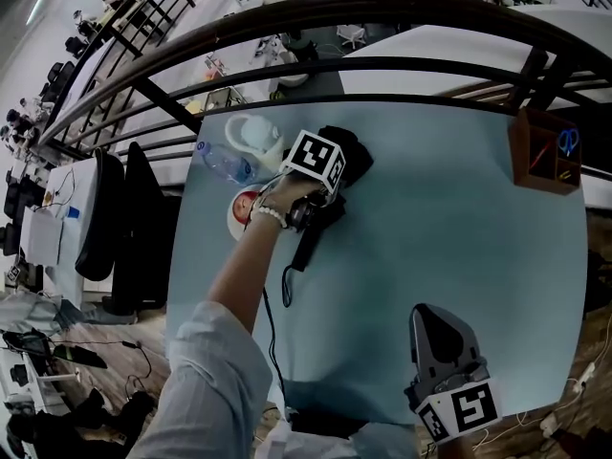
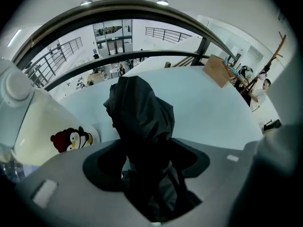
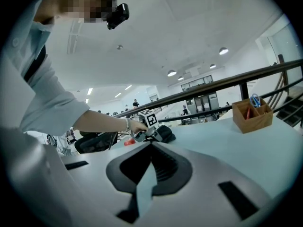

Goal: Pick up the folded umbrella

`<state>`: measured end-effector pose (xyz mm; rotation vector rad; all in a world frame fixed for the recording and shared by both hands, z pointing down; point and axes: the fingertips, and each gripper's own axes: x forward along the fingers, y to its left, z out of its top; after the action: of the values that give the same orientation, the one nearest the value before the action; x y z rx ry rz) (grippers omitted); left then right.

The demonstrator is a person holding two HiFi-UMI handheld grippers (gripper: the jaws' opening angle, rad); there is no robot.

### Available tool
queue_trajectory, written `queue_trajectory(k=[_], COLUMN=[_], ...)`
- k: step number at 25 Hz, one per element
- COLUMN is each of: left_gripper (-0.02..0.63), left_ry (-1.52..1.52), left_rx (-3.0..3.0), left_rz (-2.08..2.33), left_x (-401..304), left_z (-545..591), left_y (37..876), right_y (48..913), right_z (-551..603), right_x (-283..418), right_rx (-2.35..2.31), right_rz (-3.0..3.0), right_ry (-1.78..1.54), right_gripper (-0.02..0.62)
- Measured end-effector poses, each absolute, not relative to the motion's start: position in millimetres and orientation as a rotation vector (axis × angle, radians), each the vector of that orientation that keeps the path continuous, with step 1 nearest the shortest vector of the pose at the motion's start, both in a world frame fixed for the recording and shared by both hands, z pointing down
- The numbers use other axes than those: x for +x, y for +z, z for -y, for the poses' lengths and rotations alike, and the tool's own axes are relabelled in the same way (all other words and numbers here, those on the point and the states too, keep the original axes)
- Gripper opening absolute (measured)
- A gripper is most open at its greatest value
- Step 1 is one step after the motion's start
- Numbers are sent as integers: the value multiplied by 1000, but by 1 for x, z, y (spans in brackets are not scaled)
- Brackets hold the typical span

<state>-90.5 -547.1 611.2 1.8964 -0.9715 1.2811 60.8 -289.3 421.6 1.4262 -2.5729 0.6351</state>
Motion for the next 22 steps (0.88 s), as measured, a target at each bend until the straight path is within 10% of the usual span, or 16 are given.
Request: queue_trajectory(k=[22], left_gripper=[307], left_ry=[1435], left_rx=[1788], left_rz=[917], left_x=[-87], left_z=[560], left_y=[646], right_y=[436], right_z=[306], right_x=[62], right_rx=[1407], right_rz=[2563], right_ry=[689], right_gripper=[0])
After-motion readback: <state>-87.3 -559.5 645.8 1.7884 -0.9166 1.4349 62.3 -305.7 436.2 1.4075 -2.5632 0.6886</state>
